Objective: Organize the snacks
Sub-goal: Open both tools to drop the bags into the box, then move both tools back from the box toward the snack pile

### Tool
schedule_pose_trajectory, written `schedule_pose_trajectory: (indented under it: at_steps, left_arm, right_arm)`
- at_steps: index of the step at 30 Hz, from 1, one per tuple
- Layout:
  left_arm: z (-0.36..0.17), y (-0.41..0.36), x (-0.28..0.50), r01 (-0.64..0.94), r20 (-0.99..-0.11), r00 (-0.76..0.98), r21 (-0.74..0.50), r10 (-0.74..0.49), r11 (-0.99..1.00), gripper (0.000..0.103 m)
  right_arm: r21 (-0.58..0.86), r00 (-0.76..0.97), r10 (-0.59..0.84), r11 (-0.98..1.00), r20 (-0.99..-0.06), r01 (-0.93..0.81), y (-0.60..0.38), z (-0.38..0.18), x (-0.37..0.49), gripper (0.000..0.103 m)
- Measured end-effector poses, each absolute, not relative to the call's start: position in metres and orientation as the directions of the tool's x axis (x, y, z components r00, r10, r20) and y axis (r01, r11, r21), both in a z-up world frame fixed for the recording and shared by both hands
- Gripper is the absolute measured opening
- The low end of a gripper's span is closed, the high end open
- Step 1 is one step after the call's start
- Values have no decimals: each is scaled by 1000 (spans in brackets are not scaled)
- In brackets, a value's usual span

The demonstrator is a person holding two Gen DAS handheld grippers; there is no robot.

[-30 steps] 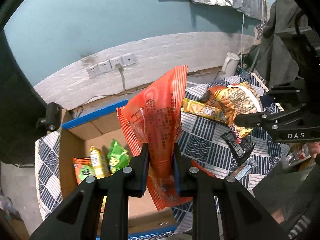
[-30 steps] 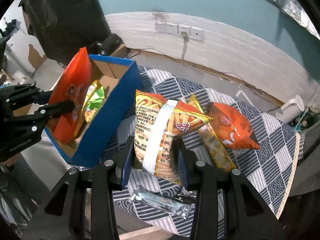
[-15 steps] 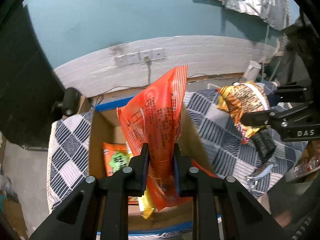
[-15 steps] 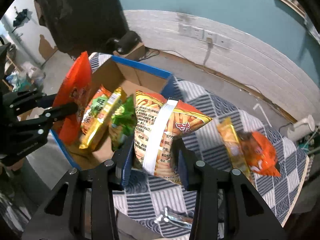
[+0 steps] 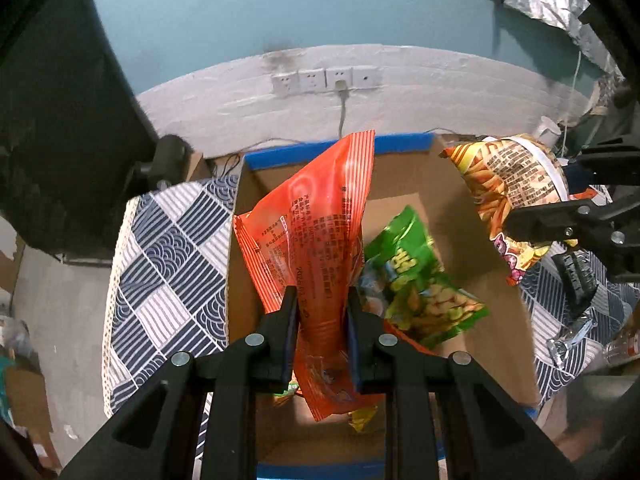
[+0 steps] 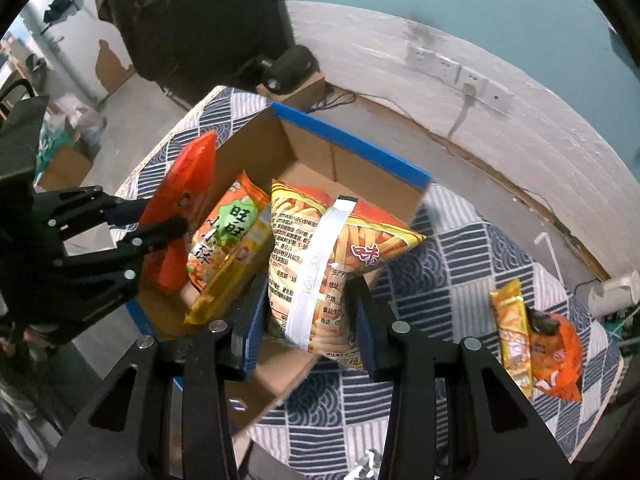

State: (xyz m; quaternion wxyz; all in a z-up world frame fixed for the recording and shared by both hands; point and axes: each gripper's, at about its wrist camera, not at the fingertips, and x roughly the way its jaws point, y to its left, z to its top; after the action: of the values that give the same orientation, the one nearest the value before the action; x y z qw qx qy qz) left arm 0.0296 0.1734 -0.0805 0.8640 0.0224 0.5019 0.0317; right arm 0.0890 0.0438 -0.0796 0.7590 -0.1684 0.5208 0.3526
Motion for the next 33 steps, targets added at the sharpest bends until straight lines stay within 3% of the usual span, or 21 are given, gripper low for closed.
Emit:
schedule_pose_trajectory:
  at_steps: [9,11,14,16,18,21,27,33]
  left_arm:
    - [-95,186,31,-56,-880,469,58,78,997,21]
    - [-94,187,31,-59,-879,470,55,77,997,21]
    - [-94,188,33,-66,-885,461,40,66,997,21]
    - [-94,187,33,-71,-889,454,36,64,997,30]
    - [-92,184,33,-70,-883,465,40,68,997,47]
    - [-86,172,32,-47,-869,489,62,78,997,56]
    - [-71,143,32,18,-847,526,96,73,995,67]
    - [-62,110,34,86,-845,533,114,51,990,68]
  right_arm:
    - [115,174,348,671,-921,-732,70,-97,86,40]
    - [108,189,352,674,-917,-731,71,-95,85,62]
    - [94,222,364,678,-905,-729,69,-90,85,67]
    - [95,223,362,684,-905,-724,65,-89,86,67]
    - [101,225,360,698,-906,-709,57,-87,87,67]
    - [101,237,356,716,-904,-691,43,-83,88,68]
    - [98,252,342,745,-905,-659,12,-80,87,69]
    - [88,271,316,782,-909,-617,-26,-80,87,69]
